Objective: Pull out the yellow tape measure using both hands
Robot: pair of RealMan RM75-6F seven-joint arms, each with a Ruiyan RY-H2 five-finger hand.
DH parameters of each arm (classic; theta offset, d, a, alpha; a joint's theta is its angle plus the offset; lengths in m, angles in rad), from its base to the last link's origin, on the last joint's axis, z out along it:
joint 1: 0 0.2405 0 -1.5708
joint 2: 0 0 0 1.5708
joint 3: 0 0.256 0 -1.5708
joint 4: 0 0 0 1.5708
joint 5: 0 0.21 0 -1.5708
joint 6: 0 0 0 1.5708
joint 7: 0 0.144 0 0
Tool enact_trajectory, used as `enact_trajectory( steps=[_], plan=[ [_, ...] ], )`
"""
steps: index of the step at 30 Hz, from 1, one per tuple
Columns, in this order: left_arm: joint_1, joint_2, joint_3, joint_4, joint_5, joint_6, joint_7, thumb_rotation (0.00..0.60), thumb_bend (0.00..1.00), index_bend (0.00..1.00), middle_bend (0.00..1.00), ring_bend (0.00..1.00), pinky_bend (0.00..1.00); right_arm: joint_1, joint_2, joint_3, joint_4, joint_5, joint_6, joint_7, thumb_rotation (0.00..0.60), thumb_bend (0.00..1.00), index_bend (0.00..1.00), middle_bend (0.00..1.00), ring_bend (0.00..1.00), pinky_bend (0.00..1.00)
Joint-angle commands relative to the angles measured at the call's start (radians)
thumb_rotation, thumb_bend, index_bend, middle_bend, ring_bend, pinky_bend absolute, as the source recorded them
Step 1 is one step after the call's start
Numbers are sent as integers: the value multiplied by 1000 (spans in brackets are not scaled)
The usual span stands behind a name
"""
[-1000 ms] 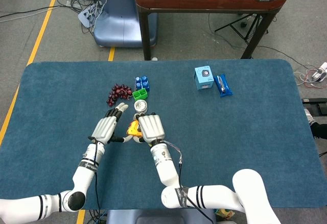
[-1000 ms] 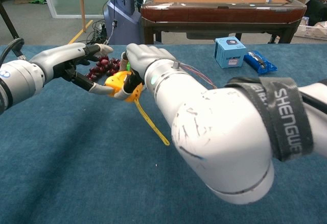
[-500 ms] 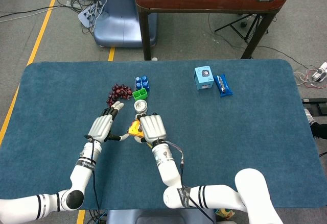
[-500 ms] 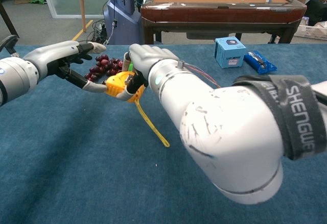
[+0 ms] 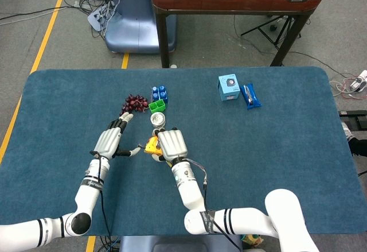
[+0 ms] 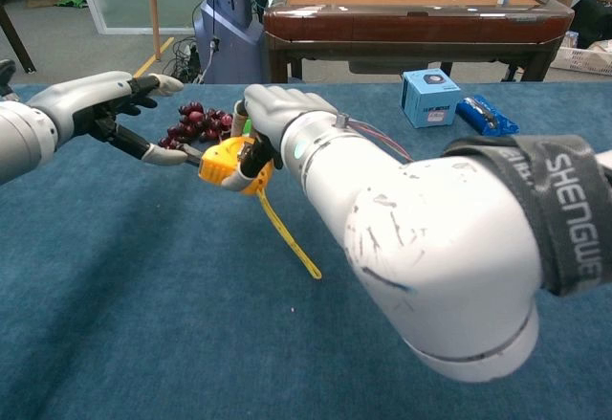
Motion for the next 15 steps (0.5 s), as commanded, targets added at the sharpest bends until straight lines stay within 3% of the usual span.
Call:
enact_trajectory(
  steps=[1, 8, 15],
  plan=[
    [4, 6, -4, -2, -6, 1, -7, 600, 199, 0, 0, 0, 0, 0, 1, -1, -2, 2, 0, -1, 600, 667, 657, 663, 584, 299],
    [16, 22, -5, -5, -1, 0, -29, 600, 212, 19, 0, 0, 0, 0, 3, -4, 2, 9, -2, -3, 600, 667, 658, 664, 585, 299],
    [21, 25, -6, 2, 7, -3, -52, 600, 280, 233, 0, 0, 0, 2, 4, -4, 8, 16, -4, -5, 600, 667, 658, 664, 587, 299]
  ],
)
